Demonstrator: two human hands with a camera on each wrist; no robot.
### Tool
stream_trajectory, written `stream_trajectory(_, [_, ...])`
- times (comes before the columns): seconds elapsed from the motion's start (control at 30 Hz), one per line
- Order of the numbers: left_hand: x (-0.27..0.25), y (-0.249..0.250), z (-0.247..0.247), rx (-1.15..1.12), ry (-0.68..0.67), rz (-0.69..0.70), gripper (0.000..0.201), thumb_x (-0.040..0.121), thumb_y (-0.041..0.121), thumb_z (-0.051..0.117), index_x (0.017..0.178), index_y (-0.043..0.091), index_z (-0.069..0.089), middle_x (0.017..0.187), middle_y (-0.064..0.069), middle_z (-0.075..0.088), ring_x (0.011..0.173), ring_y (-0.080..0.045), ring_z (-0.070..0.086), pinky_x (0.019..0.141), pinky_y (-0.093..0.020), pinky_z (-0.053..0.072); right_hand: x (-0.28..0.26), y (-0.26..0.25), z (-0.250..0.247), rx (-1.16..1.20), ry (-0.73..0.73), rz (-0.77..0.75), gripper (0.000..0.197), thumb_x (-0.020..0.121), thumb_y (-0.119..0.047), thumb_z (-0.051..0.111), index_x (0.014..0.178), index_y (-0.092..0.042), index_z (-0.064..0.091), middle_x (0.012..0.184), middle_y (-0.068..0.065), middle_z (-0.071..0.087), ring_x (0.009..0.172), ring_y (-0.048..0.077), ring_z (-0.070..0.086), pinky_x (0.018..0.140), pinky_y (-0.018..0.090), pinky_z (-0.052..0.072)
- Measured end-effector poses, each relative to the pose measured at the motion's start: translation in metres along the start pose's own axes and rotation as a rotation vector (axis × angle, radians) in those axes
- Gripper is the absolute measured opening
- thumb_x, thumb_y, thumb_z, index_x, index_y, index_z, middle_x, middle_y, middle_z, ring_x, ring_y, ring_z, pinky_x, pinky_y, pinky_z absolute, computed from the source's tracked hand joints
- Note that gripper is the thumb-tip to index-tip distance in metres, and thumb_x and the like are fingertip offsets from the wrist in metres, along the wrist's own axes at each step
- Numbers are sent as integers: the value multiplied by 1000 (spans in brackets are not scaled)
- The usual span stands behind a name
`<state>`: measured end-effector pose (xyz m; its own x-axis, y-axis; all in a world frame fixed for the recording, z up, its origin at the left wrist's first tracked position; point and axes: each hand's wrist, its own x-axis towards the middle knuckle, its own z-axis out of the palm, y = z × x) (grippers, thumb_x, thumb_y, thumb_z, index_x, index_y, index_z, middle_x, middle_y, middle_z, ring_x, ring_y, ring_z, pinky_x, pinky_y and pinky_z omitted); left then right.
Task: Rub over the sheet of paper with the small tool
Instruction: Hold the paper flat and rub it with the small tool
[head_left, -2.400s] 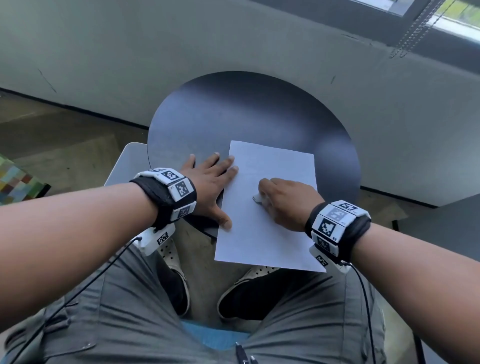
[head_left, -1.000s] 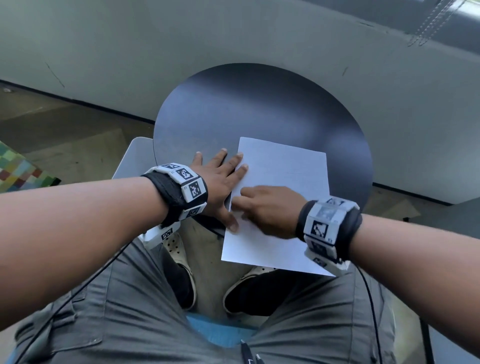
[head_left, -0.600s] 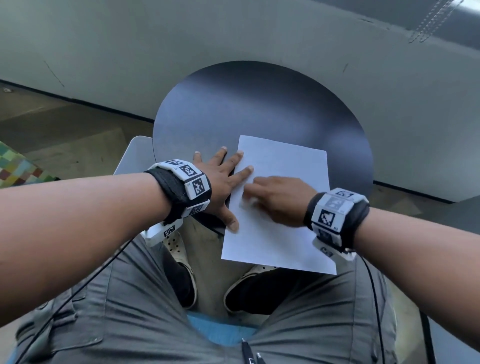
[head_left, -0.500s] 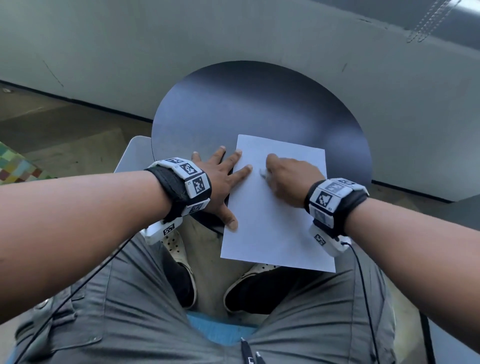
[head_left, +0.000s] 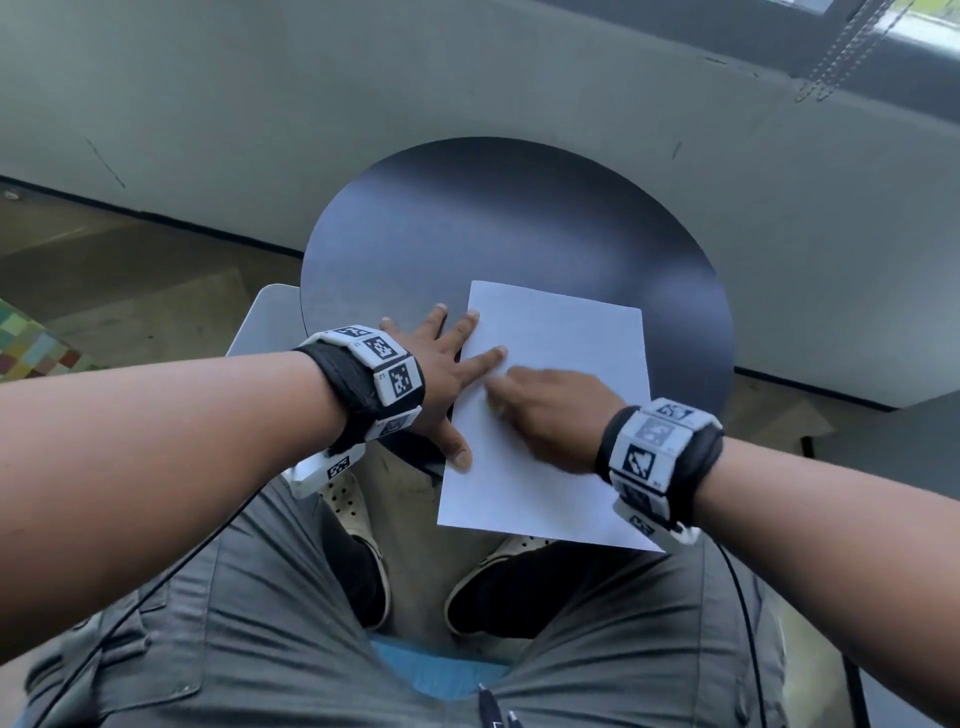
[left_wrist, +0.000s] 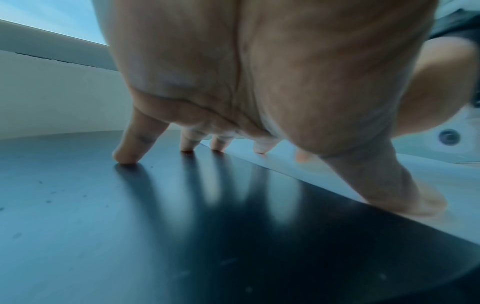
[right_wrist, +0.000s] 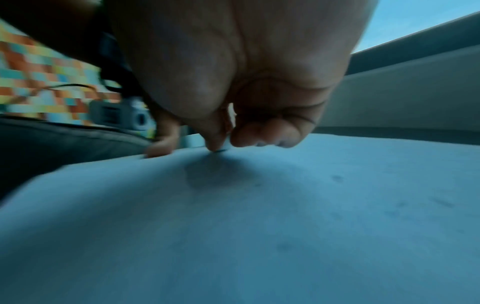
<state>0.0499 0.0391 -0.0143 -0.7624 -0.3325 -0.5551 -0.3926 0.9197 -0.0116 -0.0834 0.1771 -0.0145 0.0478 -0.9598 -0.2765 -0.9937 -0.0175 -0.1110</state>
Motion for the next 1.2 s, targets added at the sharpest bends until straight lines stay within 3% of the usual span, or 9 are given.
stream_trajectory(0.1, [-1, 1, -1, 12, -8, -1, 136, 48, 94, 59, 147, 46, -21, 159, -1, -29, 148, -36, -18, 105, -75, 20, -11, 0, -2, -14, -64, -131, 15, 97, -28, 44, 112, -29, 39, 102, -1, 51, 91, 27, 55, 68, 43, 50])
stream_trajectory(0.27, [-1, 1, -2, 1, -18, -12, 137, 45, 95, 58, 146, 47, -21, 160, 0, -27, 148, -36, -18, 105, -76, 20, 12, 44, -9, 12, 32, 320, 20, 101, -40, 32, 94, -21, 30, 99, 9, 59, 82, 34, 56, 75, 44, 50])
stream_trajectory(0.47, [0, 3, -4, 9, -33, -21, 137, 48, 92, 62, 147, 46, -22, 158, 0, -31, 147, -36, -20, 106, -75, 18, -14, 2, 6, -25, -65, -139, 16, 98, -31, 43, 112, -27, 37, 99, 0, 49, 87, 27, 55, 66, 41, 49])
stream_trajectory(0.57, [0, 3, -4, -1, -30, -17, 136, 48, 92, 61, 146, 47, -21, 159, 1, -29, 147, -36, -18, 106, -75, 19, -6, 34, -8, -7, -24, 120, 19, 100, -40, 36, 108, -24, 42, 107, 2, 56, 96, 29, 56, 76, 39, 47])
stream_trajectory(0.67, [-2, 0, -4, 3, -31, -18, 136, 47, 94, 59, 146, 47, -21, 159, 1, -29, 148, -36, -18, 107, -74, 19, -5, 46, -8, -10, 55, 319, 22, 102, -39, 31, 92, -19, 31, 96, 9, 58, 81, 35, 56, 74, 44, 50])
stream_trajectory(0.87, [-2, 4, -5, 19, -38, -21, 137, 50, 91, 62, 147, 45, -22, 159, 0, -30, 147, -36, -19, 106, -74, 21, -23, 4, 2, -31, -78, -150, 14, 99, -30, 42, 111, -29, 36, 101, 0, 50, 90, 27, 53, 68, 43, 49])
stream_trajectory(1.03, [-2, 4, -6, 36, -19, -22, 136, 50, 90, 63, 149, 44, -18, 161, -3, -25, 148, -38, -14, 104, -71, 25, 3, 44, -13, 30, 4, 393, 18, 100, -37, 34, 97, -19, 35, 99, 8, 60, 81, 34, 55, 74, 41, 50])
stream_trajectory(1.1, [-2, 4, -7, 44, -28, -24, 137, 50, 89, 65, 149, 44, -18, 160, -3, -26, 148, -38, -15, 105, -70, 25, 1, 26, -10, -19, 9, 308, 10, 98, -30, 36, 101, -20, 35, 100, 7, 60, 84, 34, 57, 73, 40, 50])
stream_trajectory(1.2, [1, 2, -8, 43, -52, -24, 138, 51, 88, 66, 148, 44, -22, 159, -2, -30, 147, -38, -18, 107, -69, 23, -15, -7, -1, -37, -85, -95, 15, 99, -30, 39, 113, -25, 37, 100, 3, 53, 90, 30, 57, 69, 42, 49])
